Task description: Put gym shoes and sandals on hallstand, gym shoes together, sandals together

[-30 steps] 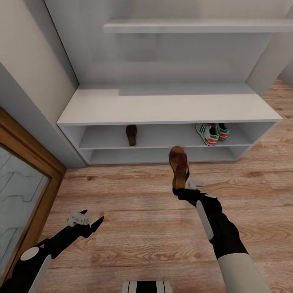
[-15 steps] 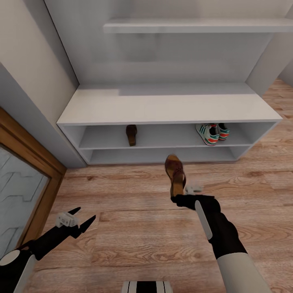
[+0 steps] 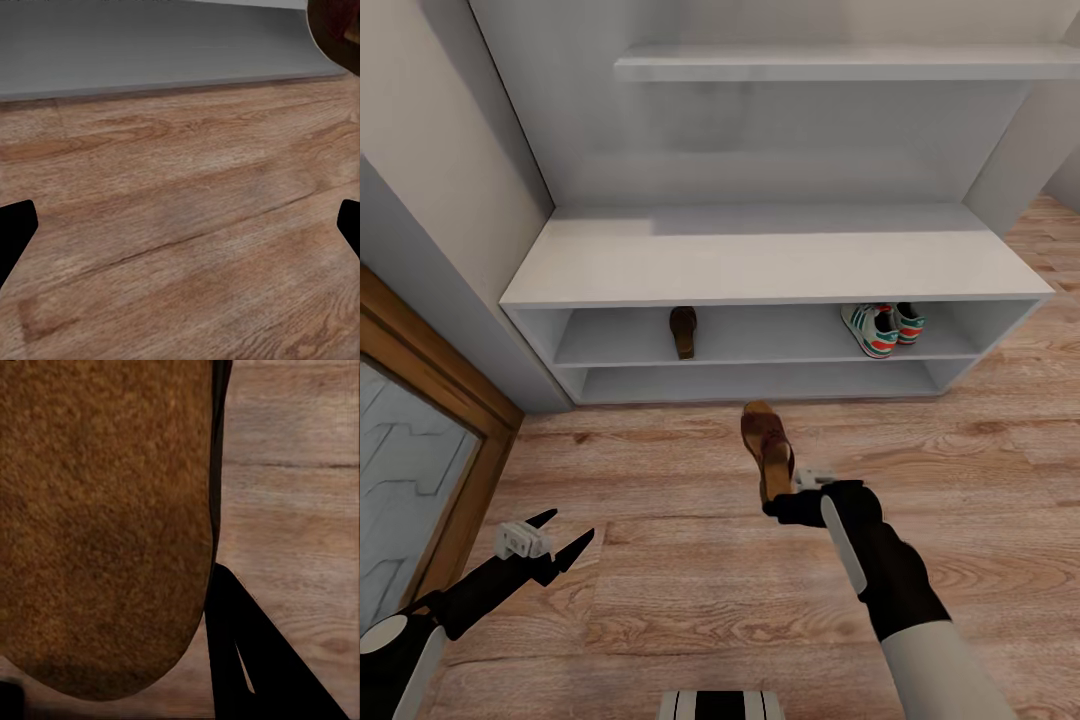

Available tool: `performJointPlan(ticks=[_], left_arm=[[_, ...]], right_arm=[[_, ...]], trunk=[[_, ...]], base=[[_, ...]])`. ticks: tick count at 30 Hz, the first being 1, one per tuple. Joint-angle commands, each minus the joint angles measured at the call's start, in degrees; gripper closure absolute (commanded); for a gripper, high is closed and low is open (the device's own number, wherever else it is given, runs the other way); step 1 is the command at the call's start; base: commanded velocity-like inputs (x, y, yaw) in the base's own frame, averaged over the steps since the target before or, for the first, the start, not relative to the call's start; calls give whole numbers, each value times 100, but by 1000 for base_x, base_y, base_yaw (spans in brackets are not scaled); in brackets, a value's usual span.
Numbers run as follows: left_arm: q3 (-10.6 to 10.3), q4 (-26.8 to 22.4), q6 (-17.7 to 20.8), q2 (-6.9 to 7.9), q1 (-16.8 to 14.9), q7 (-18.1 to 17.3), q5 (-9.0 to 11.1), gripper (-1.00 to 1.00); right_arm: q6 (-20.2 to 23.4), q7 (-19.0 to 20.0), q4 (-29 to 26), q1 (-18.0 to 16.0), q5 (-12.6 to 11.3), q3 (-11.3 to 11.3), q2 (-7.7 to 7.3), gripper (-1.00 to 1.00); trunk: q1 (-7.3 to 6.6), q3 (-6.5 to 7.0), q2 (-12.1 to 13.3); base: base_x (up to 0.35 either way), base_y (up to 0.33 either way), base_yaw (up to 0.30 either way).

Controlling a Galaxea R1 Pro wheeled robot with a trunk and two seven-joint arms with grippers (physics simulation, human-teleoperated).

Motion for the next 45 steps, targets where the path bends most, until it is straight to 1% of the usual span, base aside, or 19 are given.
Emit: performJointPlan(ticks=[1, 3, 6, 14, 19, 31, 40, 45], left_arm=[[-1, 0, 0, 0, 0, 0, 0, -100], [-2, 0, 0, -1, 0, 0, 0, -100], [-3, 0, 0, 0, 0, 0, 0, -100], [-2, 0, 0, 0, 0, 0, 0, -100], [-3, 0, 0, 0, 0, 0, 0, -100], [6, 0, 0, -3, 0, 3, 0, -100], [10, 4, 0, -9, 0, 5, -5, -100], [20, 7, -6, -9, 3, -1, -1, -100]], right_arm=[[22, -3, 0, -2, 26, 46, 19, 100], [96, -2, 0, -2, 24, 103, 73, 100], [136, -2, 0, -12, 23, 129, 113, 100], [169, -9, 2, -75, 18, 155, 161, 100], [177, -11, 0, -175, 22, 156, 163, 100], [174, -11, -15, -202, 31, 156, 154, 100], [175, -11, -25, -202, 31, 156, 149, 100], [174, -11, -55, -202, 31, 156, 149, 100]], trunk=[[0, 0, 0], [0, 0, 0], [0, 0, 0], [0, 0, 0], [0, 0, 0], [0, 0, 0], [0, 0, 0], [0, 0, 0]], base=[[0, 0, 0], [0, 0, 0], [0, 0, 0], [0, 0, 0], [0, 0, 0], [9, 0, 0], [264, 0, 0], [83, 0, 0]])
